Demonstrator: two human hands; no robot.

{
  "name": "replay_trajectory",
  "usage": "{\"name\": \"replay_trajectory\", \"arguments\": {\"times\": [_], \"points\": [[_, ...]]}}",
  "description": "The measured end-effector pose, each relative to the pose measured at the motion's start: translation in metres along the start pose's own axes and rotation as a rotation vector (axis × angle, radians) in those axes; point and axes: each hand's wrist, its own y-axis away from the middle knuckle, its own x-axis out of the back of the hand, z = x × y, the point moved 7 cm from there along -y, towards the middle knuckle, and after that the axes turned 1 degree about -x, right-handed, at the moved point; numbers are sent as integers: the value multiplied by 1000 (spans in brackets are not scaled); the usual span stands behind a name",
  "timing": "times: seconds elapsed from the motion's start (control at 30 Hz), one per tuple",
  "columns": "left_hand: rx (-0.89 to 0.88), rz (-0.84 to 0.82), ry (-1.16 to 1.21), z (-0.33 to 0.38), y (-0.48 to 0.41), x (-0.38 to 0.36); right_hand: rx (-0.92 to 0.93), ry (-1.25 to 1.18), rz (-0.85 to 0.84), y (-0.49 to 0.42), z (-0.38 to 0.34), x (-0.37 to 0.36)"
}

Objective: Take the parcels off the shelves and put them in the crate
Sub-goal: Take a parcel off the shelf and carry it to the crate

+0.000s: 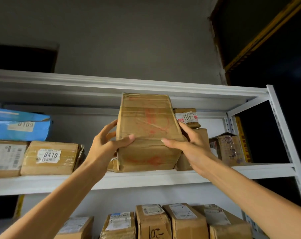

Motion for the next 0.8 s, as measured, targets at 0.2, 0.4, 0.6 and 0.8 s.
{"name": "replay_trajectory", "arguments": {"times": [0.2, 0.4, 0.6, 0.8], "points": [[-77, -7, 320, -18, 2, 16, 335, 242, -47, 10, -54, -19], [-110, -37, 436, -24, 0, 11, 152, 161, 58, -3, -49, -18], [-78, 29, 276, -28, 3, 16, 282, 382, 71, 15, -48, -9], [-133, -60, 22, 15, 8, -7, 766, 907, 336, 56, -80, -14]]}}
